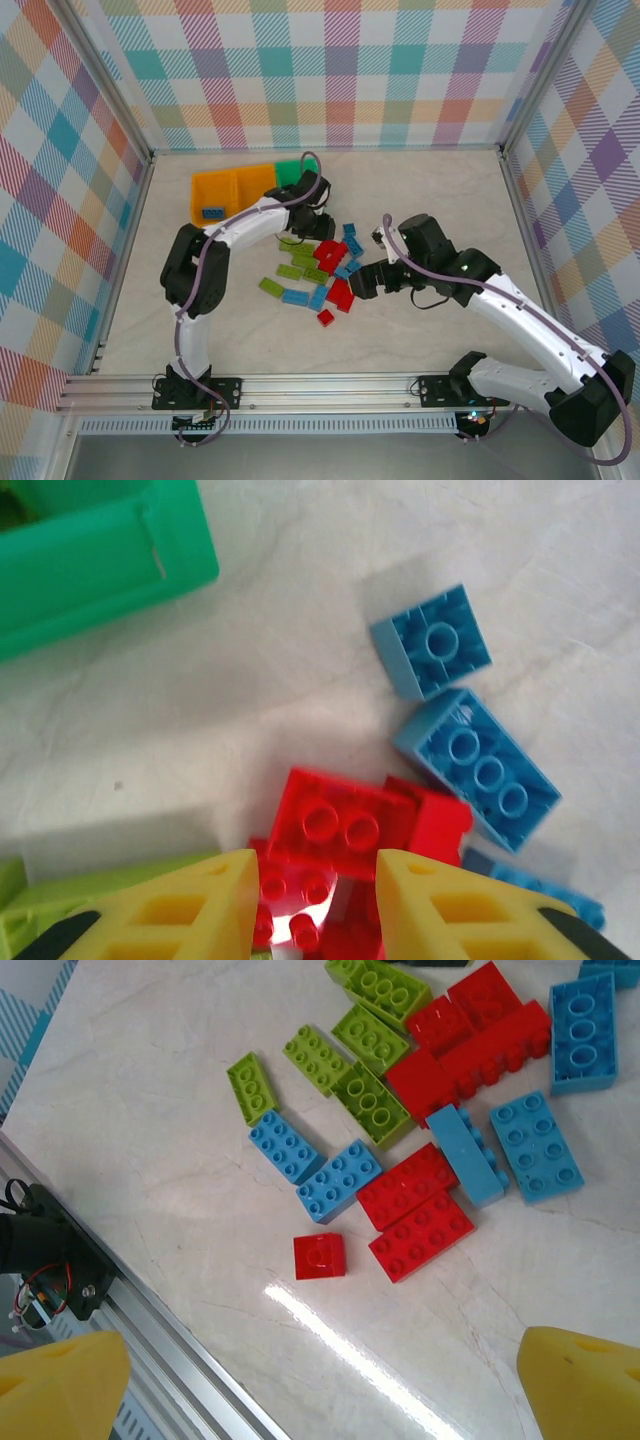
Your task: Sort the legos into containers by color
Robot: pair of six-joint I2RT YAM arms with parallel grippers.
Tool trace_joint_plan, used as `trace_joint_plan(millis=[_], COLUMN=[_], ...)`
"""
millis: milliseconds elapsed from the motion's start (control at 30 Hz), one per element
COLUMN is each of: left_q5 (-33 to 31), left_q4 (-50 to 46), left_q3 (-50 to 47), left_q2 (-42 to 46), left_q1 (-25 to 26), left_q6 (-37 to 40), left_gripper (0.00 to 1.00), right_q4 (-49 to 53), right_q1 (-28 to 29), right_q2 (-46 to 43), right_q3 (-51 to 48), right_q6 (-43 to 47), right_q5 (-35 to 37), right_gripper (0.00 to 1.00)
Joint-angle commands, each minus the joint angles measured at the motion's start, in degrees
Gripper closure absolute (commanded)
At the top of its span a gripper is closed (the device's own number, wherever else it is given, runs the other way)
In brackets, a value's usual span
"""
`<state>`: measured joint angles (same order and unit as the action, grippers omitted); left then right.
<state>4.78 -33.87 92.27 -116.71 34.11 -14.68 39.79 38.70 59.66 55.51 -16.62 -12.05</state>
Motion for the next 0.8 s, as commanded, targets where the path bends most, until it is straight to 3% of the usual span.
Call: trace_joint_plan(millis=[0, 233, 500, 767], left_q5=[-2.97, -0.51, 0.61, -1.54], left_q4=[-4.25, -6.29, -5.35, -4.92], left_q3=[5.94, 8.63, 5.66, 6.04], left_q2=[-4.2, -8.32, -8.36, -10.2], left_q1=[0.35, 0.26, 0.26, 0.26], left_q6=[3.51, 5.18, 5.79, 5.8], left_gripper=[0.66, 0.74, 0.75, 0.85], right_q4=[-0.06, 0.05, -1.12, -0.95], right_q1=[-0.04, -0.03, -0.03, -0.03], right_q2=[-1.46, -1.3, 0.22, 0.64], right_q3=[-0.75, -0.84, -0.88, -0.31], right_q6=[-1.63, -2.27, -2.71, -3.33], right_q5=[0.45, 1.58, 1.2, 0.33], right_gripper=[0.0, 0.0, 0.0, 0.0])
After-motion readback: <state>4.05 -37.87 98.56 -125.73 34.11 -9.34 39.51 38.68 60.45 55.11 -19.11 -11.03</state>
